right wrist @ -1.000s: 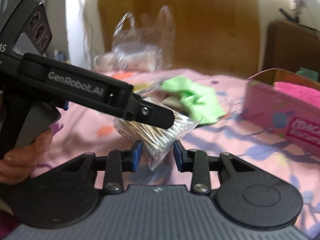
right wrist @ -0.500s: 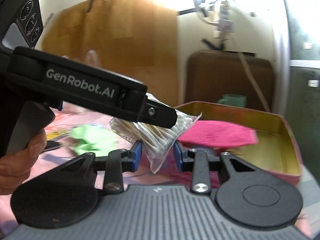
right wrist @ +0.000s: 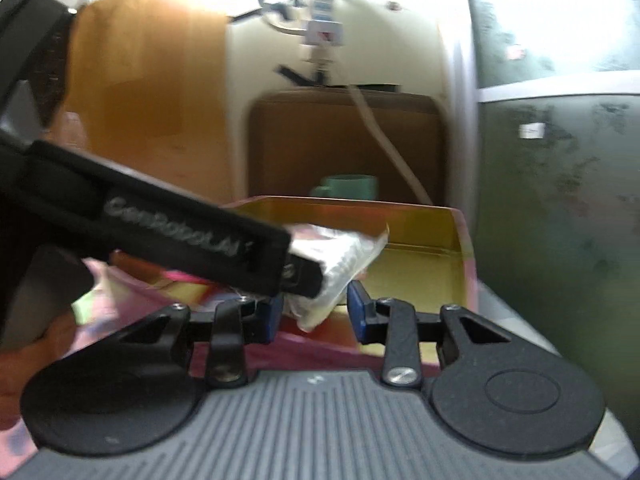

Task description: Organize soft objects

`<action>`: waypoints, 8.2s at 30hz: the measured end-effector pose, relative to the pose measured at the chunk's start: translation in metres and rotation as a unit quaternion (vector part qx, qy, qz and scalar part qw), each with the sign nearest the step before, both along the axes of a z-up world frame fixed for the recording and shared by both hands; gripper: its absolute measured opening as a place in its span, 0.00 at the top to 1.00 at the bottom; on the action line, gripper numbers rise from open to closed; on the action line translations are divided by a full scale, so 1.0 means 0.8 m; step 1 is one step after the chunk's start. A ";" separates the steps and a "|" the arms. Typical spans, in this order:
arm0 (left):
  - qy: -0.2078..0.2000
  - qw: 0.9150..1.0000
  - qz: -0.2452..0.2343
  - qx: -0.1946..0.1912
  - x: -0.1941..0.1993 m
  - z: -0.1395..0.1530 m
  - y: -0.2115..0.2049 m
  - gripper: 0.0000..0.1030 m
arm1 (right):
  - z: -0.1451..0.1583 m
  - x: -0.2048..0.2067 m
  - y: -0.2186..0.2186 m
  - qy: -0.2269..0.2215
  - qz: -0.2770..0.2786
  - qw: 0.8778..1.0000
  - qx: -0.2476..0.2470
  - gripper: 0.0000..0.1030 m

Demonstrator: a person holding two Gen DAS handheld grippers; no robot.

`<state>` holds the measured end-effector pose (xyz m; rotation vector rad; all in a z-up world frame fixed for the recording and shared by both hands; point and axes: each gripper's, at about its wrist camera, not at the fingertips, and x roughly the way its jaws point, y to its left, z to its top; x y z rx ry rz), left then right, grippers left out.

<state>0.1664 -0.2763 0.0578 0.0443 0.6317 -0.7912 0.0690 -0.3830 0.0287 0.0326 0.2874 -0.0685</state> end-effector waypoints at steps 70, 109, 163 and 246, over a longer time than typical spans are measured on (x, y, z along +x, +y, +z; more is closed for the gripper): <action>0.017 0.920 0.347 -0.183 -0.118 -0.072 0.538 0.10 | -0.022 0.030 0.380 0.153 0.267 0.951 0.015 0.46; 0.132 0.980 0.132 -0.067 -0.106 -0.055 0.289 0.13 | -0.063 -0.098 0.187 0.076 0.225 0.971 0.040 0.46; -0.020 0.990 0.123 -0.059 0.005 0.031 0.177 0.23 | -0.024 0.060 0.056 -0.039 0.094 0.985 0.136 0.36; 0.103 0.991 0.087 -0.004 -0.116 -0.069 0.225 0.13 | -0.068 -0.105 0.178 0.065 0.190 0.979 0.038 0.37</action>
